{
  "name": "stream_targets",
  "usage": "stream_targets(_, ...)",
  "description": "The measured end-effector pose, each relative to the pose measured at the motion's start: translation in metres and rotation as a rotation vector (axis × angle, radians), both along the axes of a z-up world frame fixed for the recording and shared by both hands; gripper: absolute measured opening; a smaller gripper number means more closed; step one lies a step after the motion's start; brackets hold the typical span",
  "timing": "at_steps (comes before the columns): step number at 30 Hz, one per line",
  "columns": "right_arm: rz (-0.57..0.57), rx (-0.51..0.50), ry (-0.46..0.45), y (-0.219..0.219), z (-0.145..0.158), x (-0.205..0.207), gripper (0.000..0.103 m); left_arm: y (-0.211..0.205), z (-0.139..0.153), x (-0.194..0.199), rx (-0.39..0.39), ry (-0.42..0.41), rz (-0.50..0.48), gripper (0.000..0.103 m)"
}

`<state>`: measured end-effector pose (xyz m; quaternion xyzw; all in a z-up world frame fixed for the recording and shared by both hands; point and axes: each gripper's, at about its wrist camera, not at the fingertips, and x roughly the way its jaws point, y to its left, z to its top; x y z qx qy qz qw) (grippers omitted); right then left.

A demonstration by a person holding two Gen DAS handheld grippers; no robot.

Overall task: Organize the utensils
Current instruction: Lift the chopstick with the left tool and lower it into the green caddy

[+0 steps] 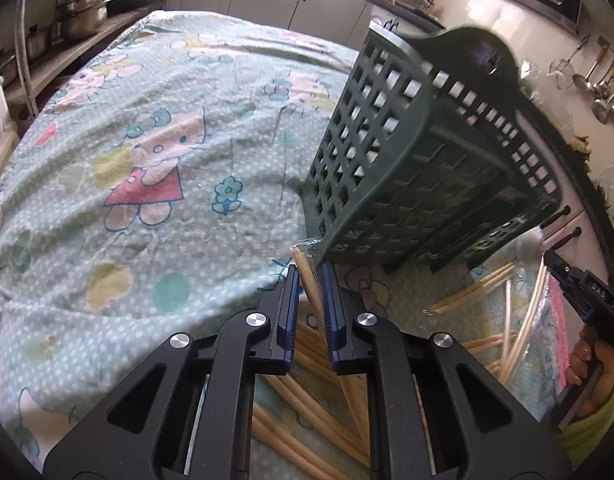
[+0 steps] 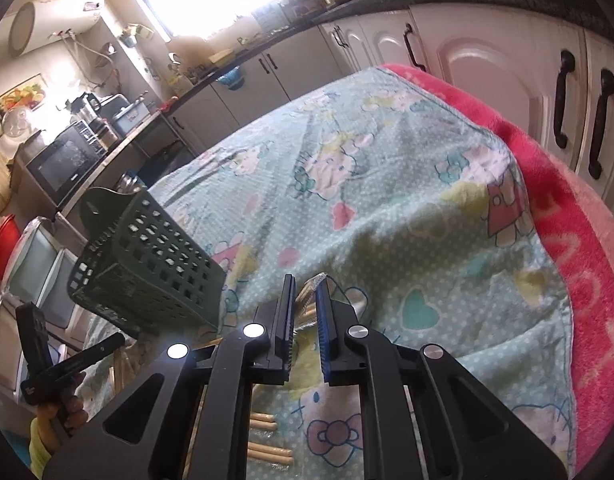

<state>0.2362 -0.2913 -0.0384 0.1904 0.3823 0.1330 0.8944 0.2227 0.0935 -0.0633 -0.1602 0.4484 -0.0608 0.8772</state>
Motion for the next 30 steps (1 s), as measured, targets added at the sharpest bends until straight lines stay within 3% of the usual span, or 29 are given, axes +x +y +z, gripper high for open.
stream_targets(12,0.155,0.000,-0.151,0.033,0.051,-0.026,0.007,0.005,0.067,-0.028,-0.032,-0.175,0.008,0.003)
stream_targets(30,0.383,-0.057,-0.367,0.101,0.125,-0.069,0.004,-0.025,0.148,-0.047,-0.041,-0.380,-0.058,0.003)
